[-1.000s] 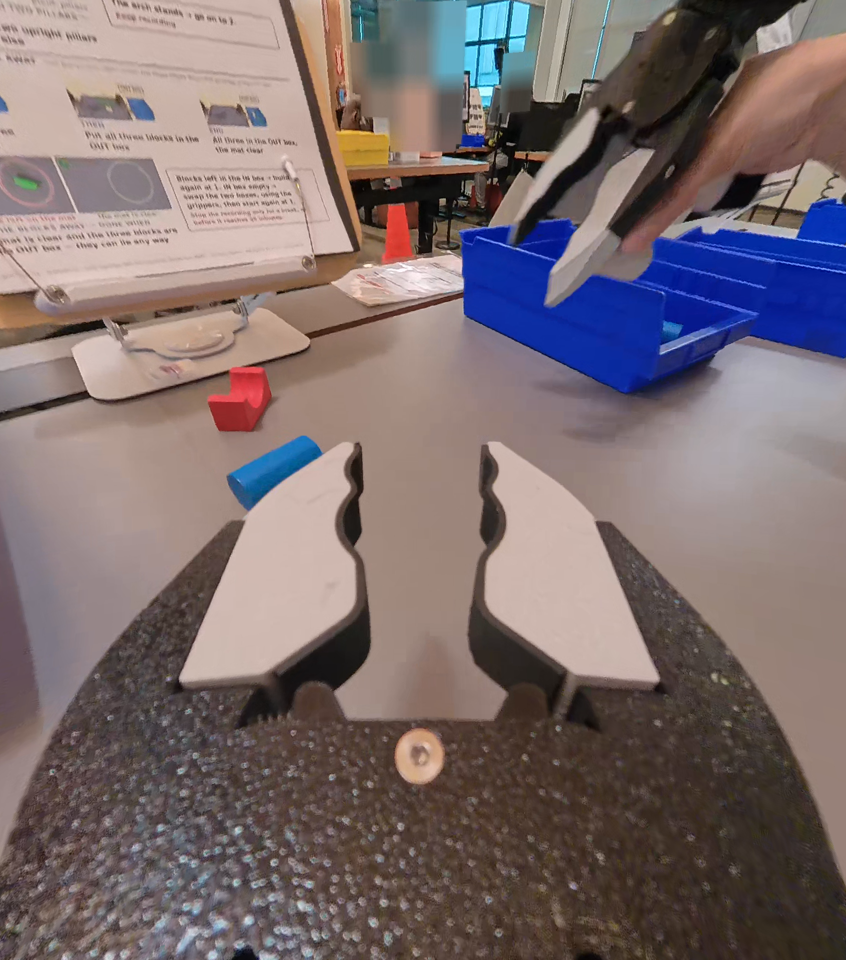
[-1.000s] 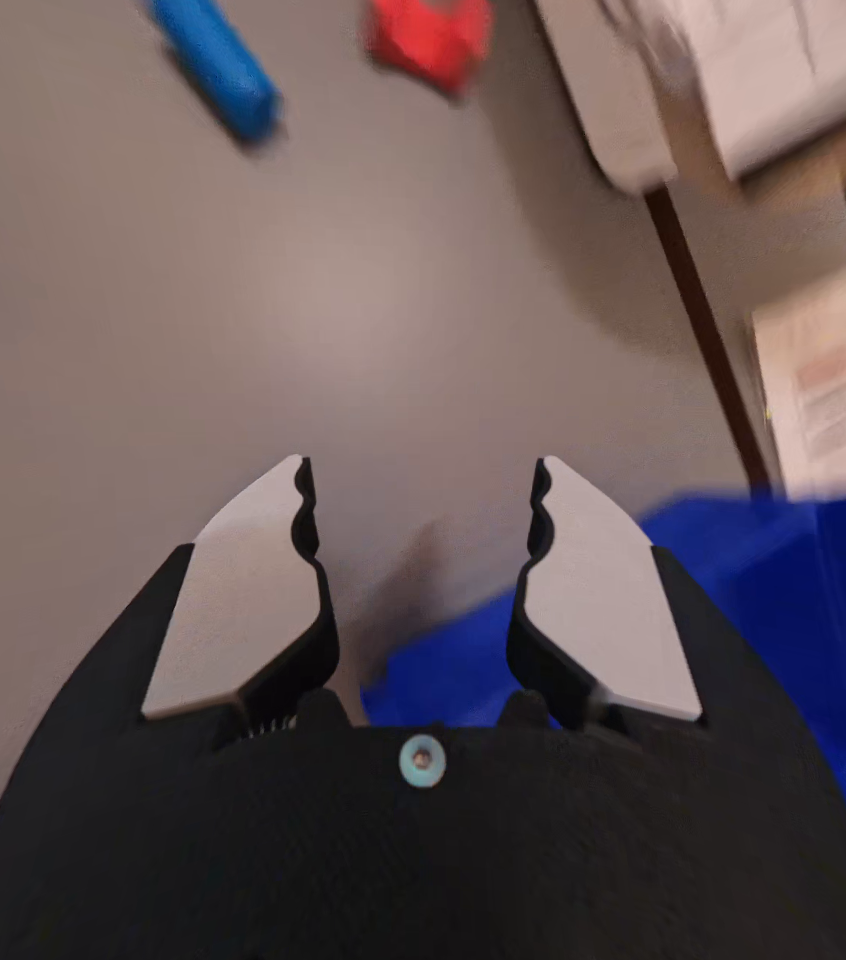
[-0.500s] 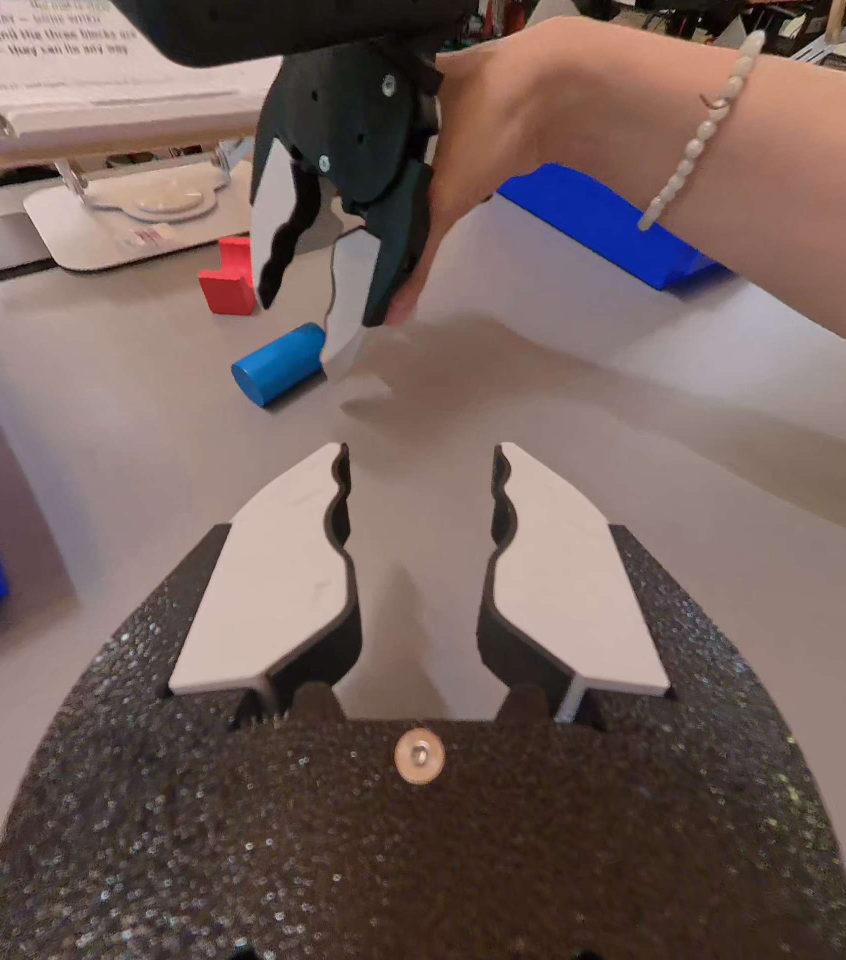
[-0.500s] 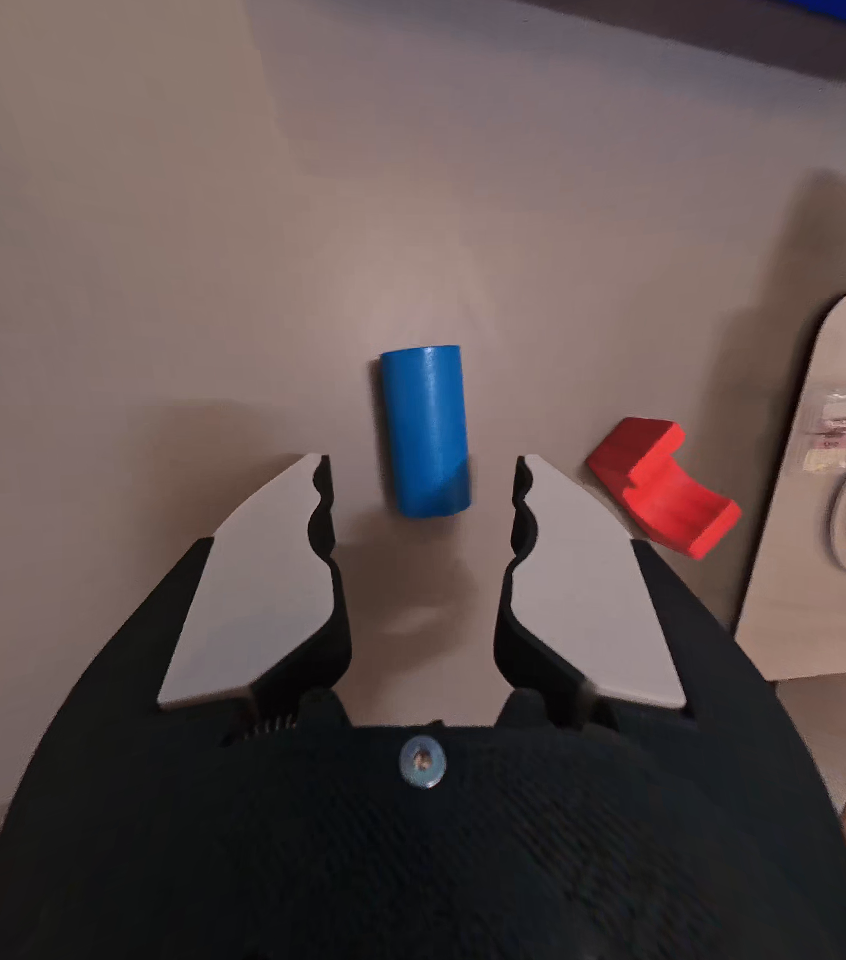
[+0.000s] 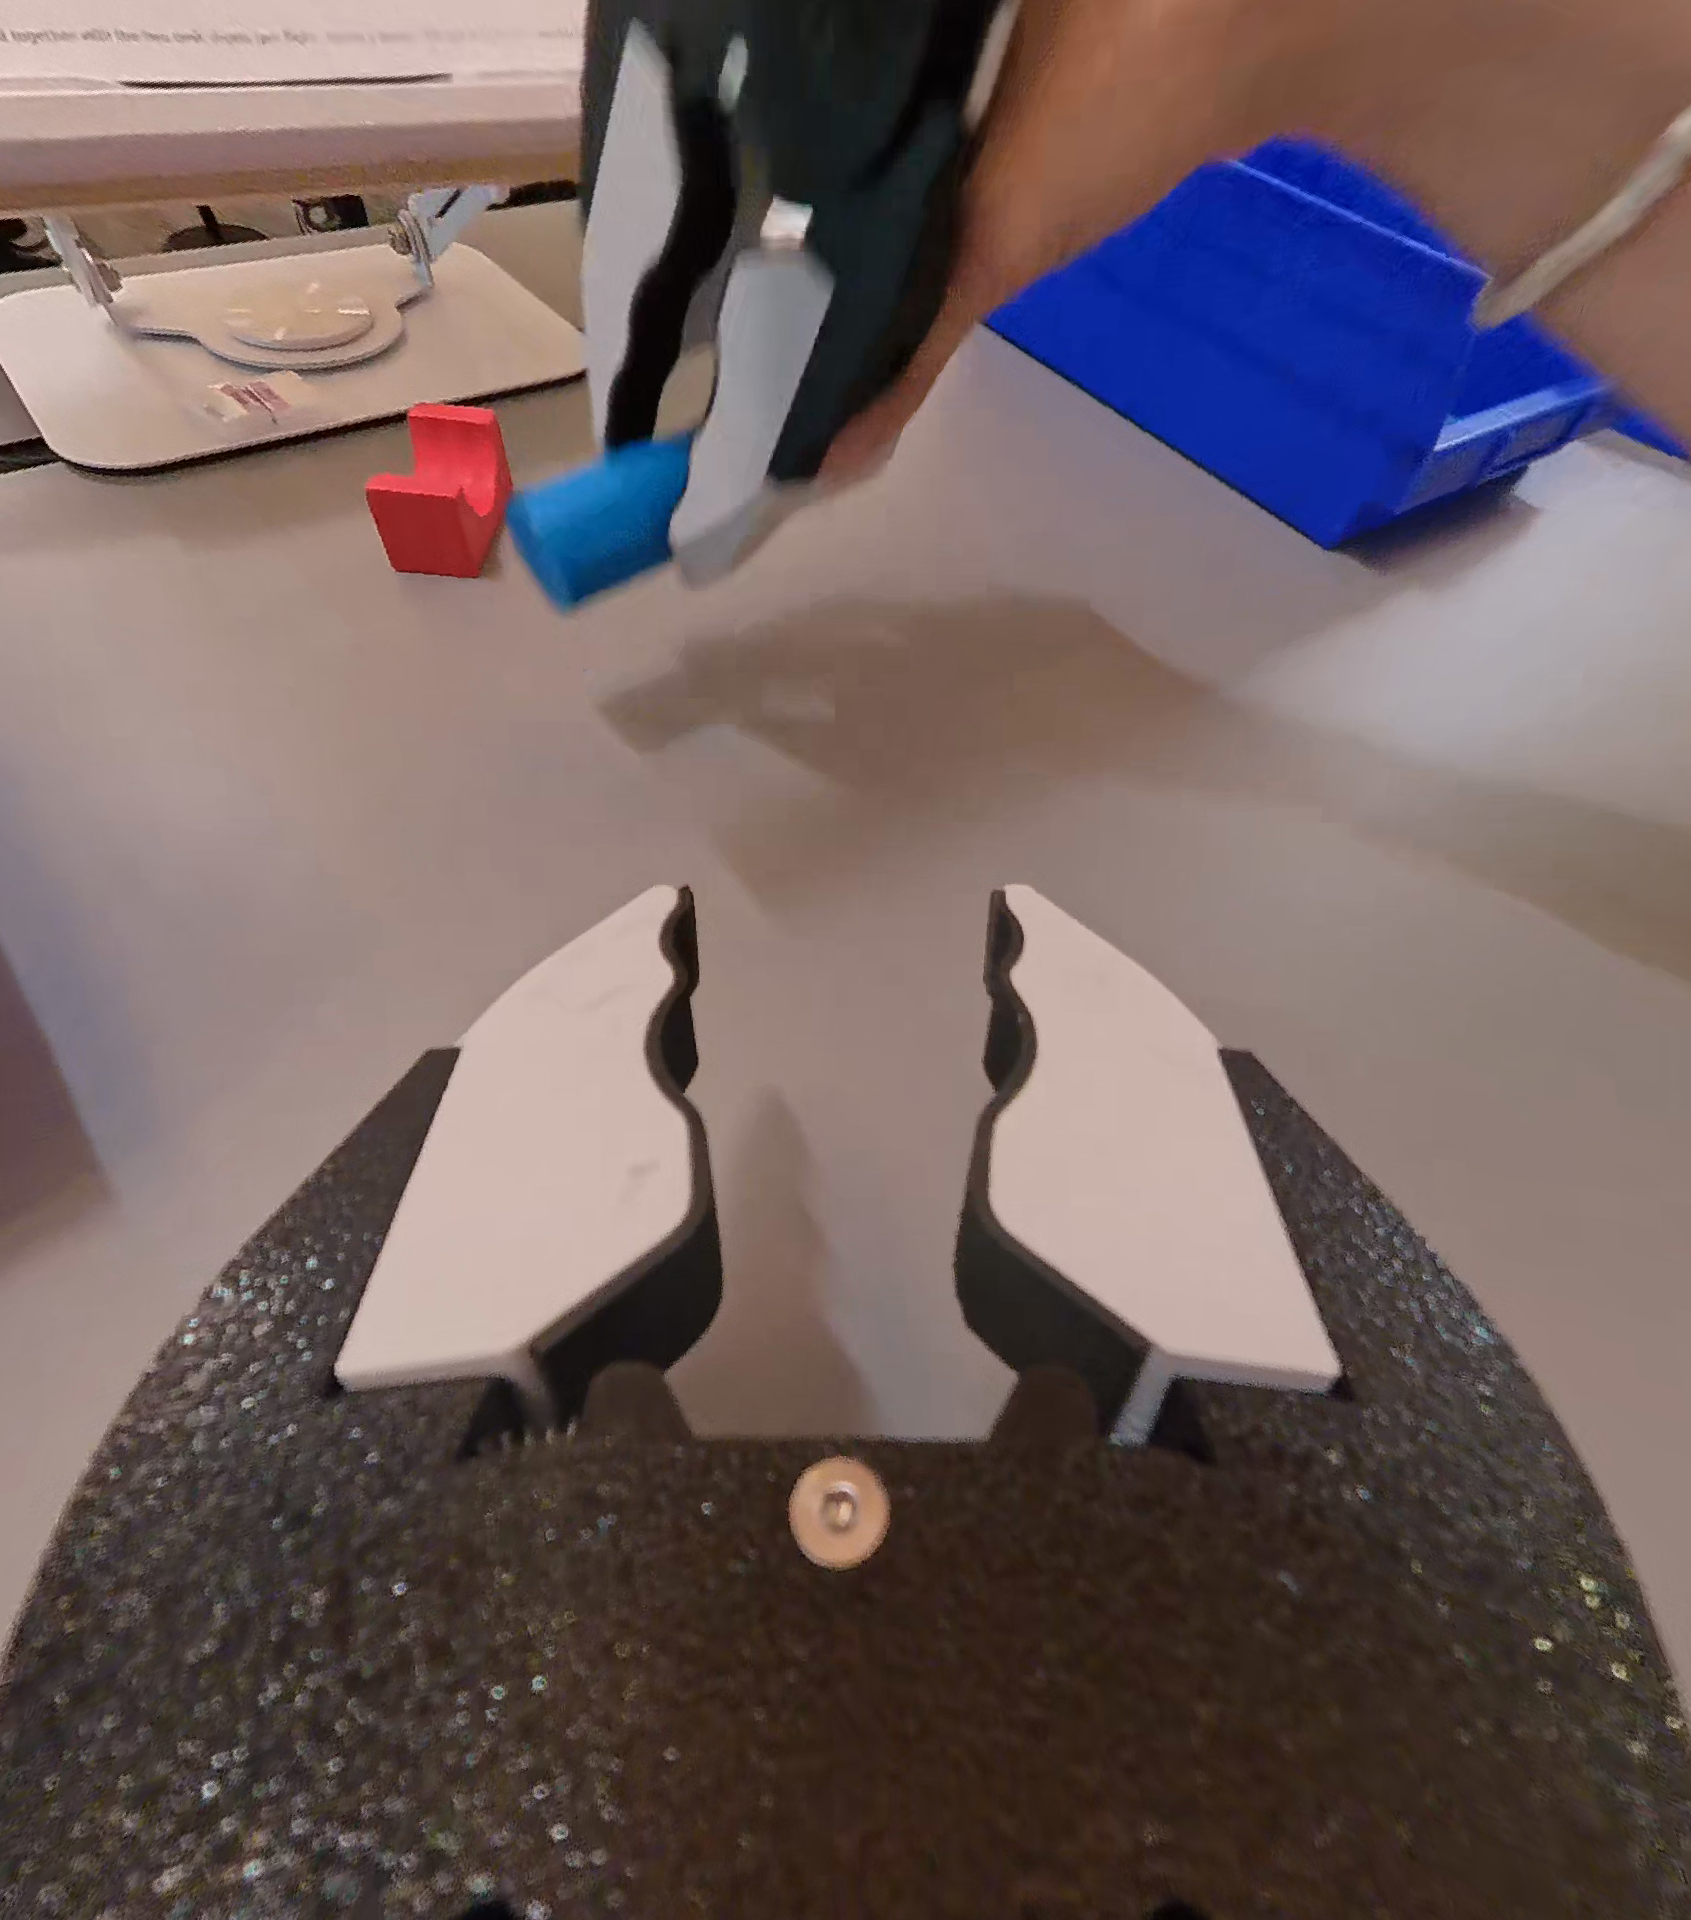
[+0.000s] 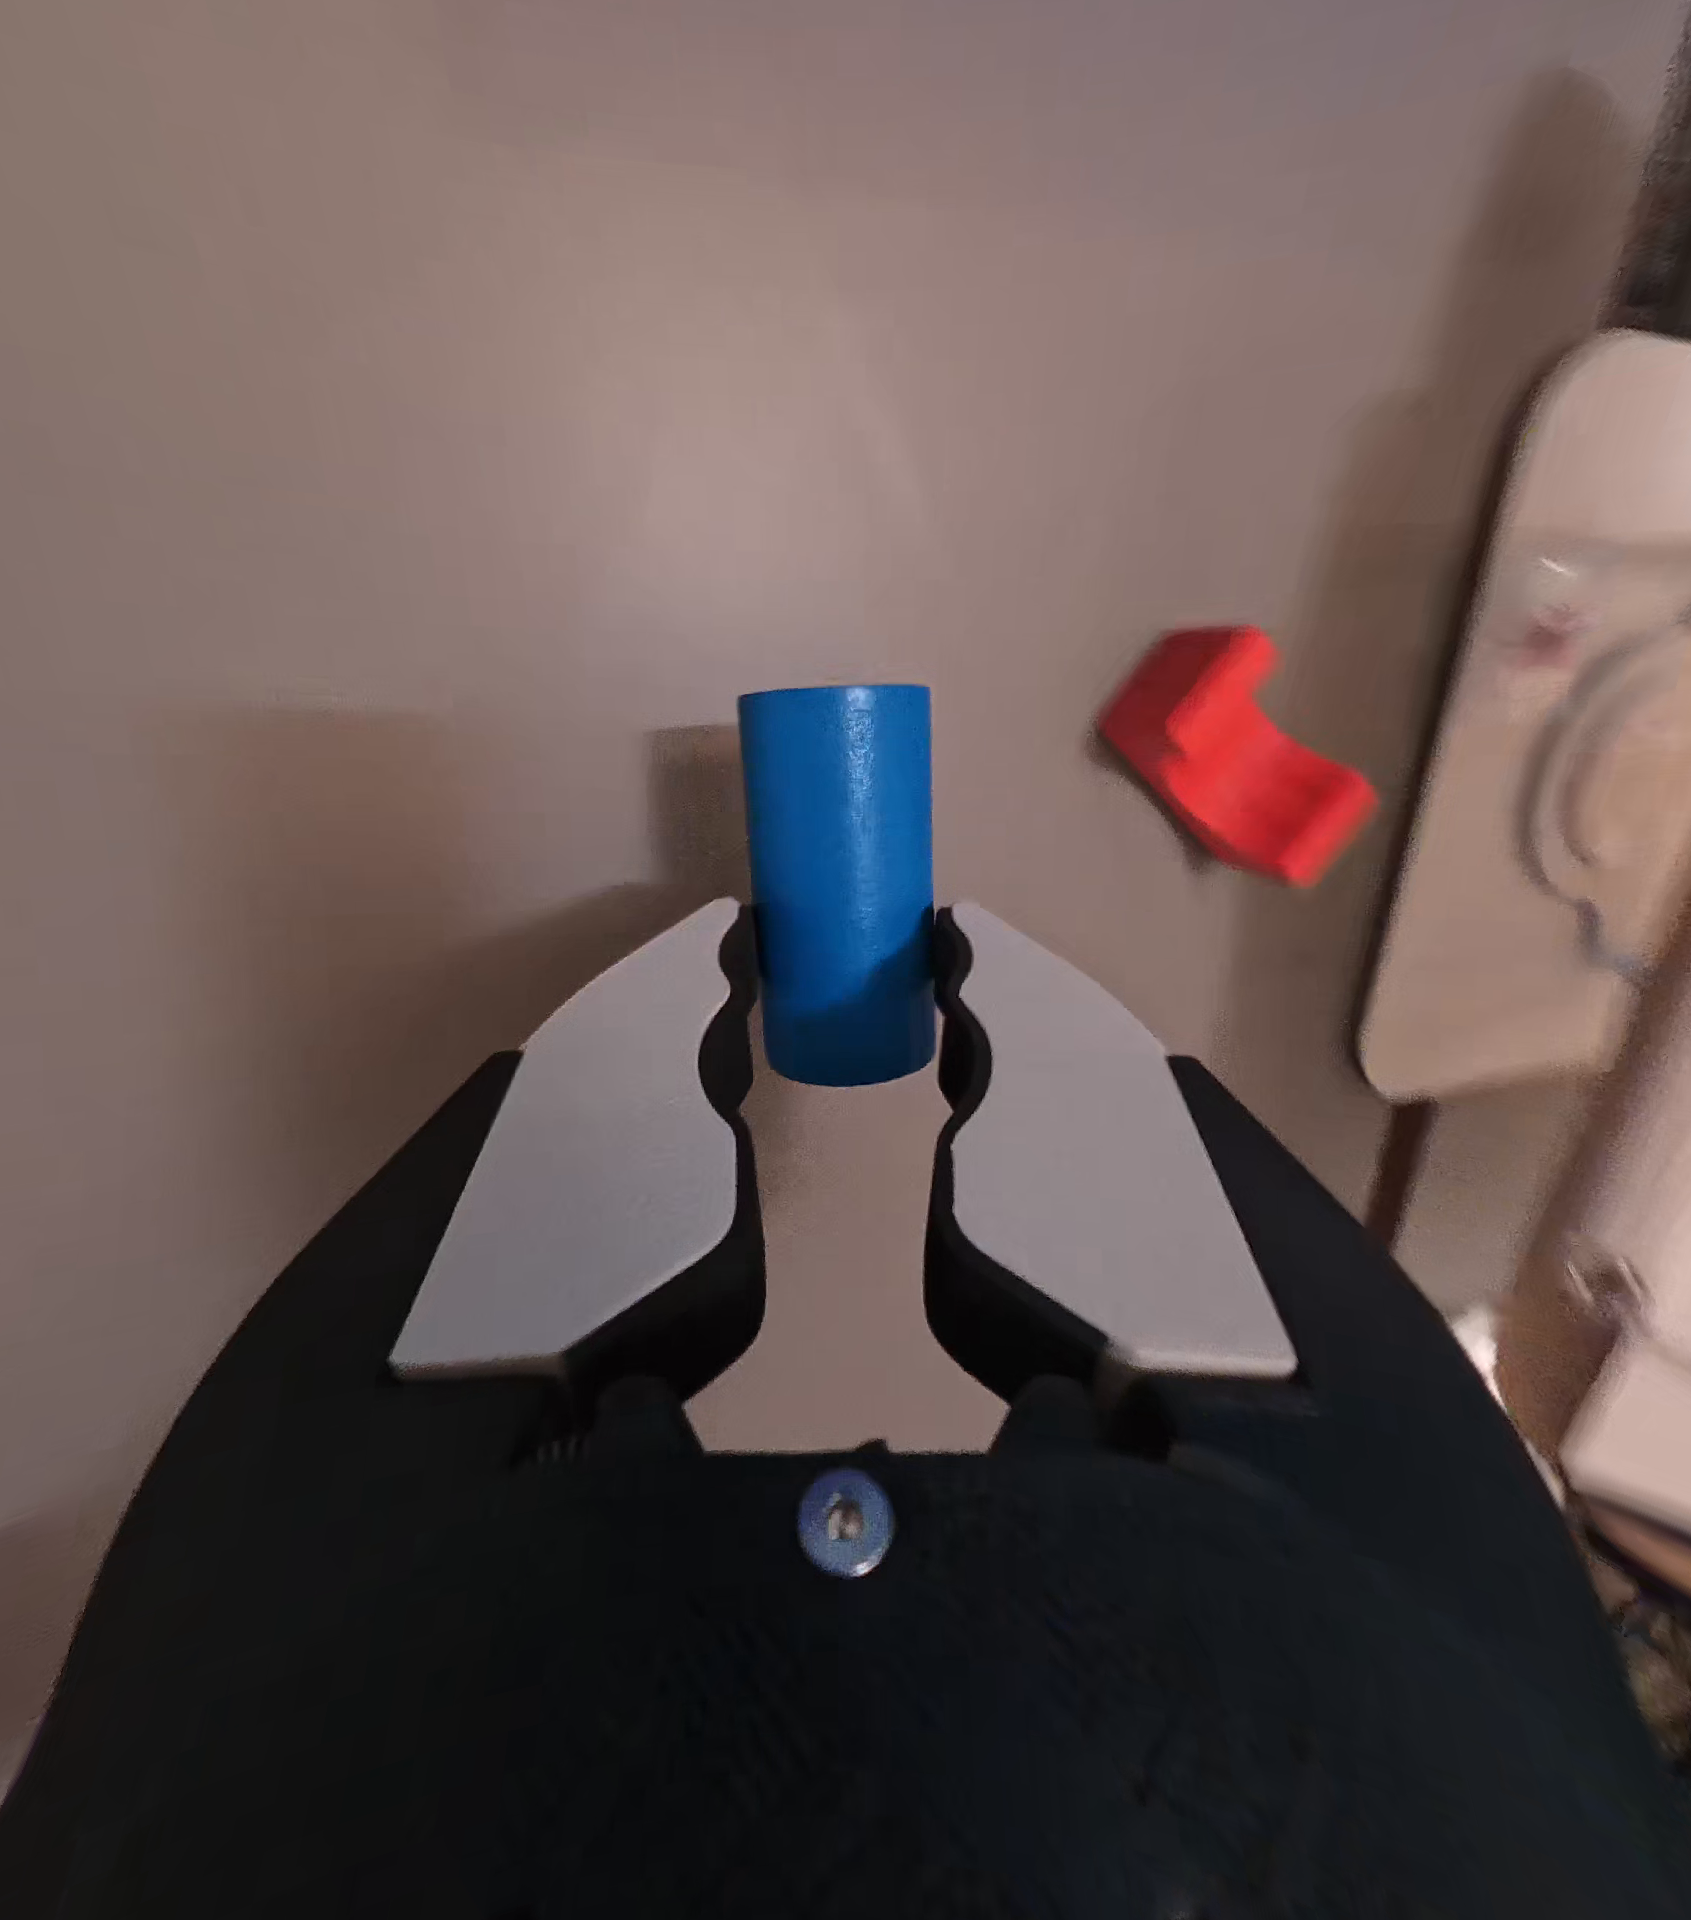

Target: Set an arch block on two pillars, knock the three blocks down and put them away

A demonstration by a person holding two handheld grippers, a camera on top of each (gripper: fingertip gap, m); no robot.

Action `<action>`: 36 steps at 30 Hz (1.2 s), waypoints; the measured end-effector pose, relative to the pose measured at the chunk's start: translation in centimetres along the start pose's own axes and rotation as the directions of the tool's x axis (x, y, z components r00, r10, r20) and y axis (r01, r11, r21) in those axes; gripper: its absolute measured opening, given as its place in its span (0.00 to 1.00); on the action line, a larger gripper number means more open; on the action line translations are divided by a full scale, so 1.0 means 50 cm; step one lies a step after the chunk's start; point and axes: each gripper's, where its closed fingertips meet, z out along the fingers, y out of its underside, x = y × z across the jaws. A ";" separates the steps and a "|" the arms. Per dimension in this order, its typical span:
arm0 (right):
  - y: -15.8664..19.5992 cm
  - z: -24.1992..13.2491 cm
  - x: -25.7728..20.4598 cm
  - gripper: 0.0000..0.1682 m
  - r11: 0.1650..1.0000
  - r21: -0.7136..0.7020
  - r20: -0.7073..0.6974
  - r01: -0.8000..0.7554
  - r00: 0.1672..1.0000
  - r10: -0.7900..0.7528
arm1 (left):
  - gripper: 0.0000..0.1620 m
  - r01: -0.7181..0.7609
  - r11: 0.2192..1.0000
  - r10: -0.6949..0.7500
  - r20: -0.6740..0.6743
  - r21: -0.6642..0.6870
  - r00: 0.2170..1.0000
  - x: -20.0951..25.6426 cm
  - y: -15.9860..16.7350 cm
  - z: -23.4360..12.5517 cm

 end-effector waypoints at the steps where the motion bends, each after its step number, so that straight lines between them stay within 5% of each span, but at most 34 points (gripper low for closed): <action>1: 0.017 -0.034 0.016 0.20 0.999 0.000 -0.043 -0.044 0.998 0.044 | 0.33 -0.004 1.000 0.004 -0.001 -0.004 1.000 0.002 0.001 0.001; 6: 0.194 -0.218 0.101 0.20 0.900 0.042 -0.212 -0.433 0.877 0.432 | 0.33 -0.017 1.000 0.017 -0.007 -0.003 1.000 0.013 -0.003 0.004; 11: 0.467 -0.342 0.138 0.19 0.679 0.122 -0.339 -0.724 0.613 0.714 | 0.32 -0.038 0.999 0.038 -0.015 -0.012 0.999 0.027 -0.001 0.008; 14: 0.635 -0.363 0.114 0.20 0.530 0.120 -0.422 -0.840 0.440 0.793 | 0.32 -0.056 0.998 0.055 -0.027 -0.020 0.998 0.038 0.000 0.011; 18: 0.771 -0.304 0.040 0.20 0.351 0.077 -0.397 -0.933 0.295 0.869 | 0.32 -0.075 0.997 0.074 -0.034 -0.022 0.997 0.046 -0.001 0.014; 29: 0.847 -0.134 -0.077 0.21 0.295 -0.143 -0.320 -0.945 0.326 0.890 | 0.32 -0.066 0.996 0.064 -0.026 -0.054 0.998 0.032 0.016 0.021; 31: 0.842 -0.134 -0.067 0.21 0.301 -0.107 -0.312 -0.948 0.319 0.895 | 0.32 -0.060 0.997 0.059 -0.025 -0.053 0.998 0.031 0.016 0.020; 34: 0.844 -0.161 -0.060 0.37 0.336 -0.154 -0.361 -0.929 0.369 0.856 | 0.32 -0.057 0.997 0.056 -0.028 -0.054 0.998 0.031 0.019 0.021; 36: 0.820 -0.206 -0.023 0.39 0.396 -0.110 -0.422 -0.911 0.404 0.811 | 0.32 -0.059 0.997 0.058 -0.027 -0.057 0.998 0.032 0.020 0.020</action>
